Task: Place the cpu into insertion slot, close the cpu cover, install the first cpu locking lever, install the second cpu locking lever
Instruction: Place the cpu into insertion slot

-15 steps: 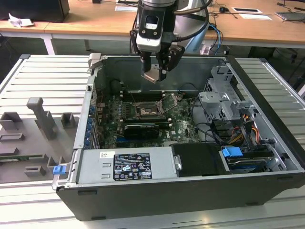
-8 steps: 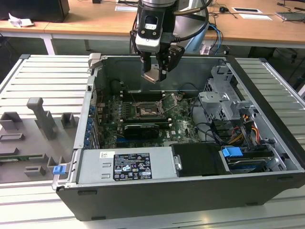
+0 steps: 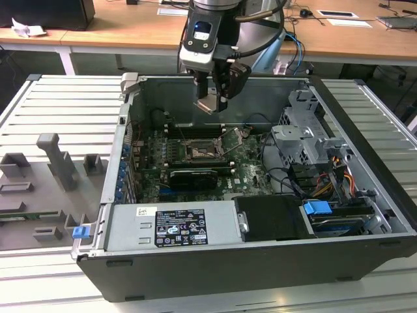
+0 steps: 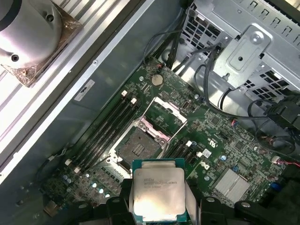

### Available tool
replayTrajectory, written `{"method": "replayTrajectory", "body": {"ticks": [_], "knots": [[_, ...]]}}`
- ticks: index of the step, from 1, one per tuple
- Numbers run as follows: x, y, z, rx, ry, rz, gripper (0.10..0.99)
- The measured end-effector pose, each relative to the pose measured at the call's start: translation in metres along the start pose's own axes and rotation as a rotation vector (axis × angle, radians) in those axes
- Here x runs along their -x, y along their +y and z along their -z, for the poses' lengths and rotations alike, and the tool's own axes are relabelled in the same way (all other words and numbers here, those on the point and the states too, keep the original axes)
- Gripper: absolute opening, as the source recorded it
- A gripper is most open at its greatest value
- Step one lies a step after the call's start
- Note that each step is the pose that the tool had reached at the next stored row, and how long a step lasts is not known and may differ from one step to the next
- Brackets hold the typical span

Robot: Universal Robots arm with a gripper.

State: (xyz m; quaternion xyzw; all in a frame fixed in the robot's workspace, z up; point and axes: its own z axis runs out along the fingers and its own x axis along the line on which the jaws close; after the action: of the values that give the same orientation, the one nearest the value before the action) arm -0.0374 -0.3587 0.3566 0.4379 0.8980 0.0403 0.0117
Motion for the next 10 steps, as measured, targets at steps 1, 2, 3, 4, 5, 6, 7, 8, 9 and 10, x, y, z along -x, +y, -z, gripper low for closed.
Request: {"method": "replayTrajectory", "body": {"ticks": [1, 2, 3, 4, 5, 6, 7, 8, 9, 10], "knots": [[0.0000, 0.0000, 0.0000, 0.000, -0.0005, -0.006, 0.529], [0.0000, 0.0000, 0.0000, 0.000, -0.0012, -0.015, 0.529], [0.0000, 0.0000, 0.0000, 0.000, -0.0023, -0.027, 0.529], [0.0000, 0.0000, 0.0000, 0.001, -0.0029, -0.035, 0.529], [0.0000, 0.0000, 0.0000, 0.001, -0.0035, -0.042, 0.529], [0.0000, 0.0000, 0.0000, 0.001, -0.0048, -0.057, 0.529], [0.0000, 0.0000, 0.0000, 0.001, -0.0059, -0.071, 0.529], [0.0000, 0.0000, 0.0000, 0.001, -0.0068, -0.082, 0.529], [0.0000, 0.0000, 0.0000, 0.001, -0.0073, -0.088, 0.529], [0.0000, 0.0000, 0.0000, 0.001, -0.0077, -0.094, 0.529]]}}
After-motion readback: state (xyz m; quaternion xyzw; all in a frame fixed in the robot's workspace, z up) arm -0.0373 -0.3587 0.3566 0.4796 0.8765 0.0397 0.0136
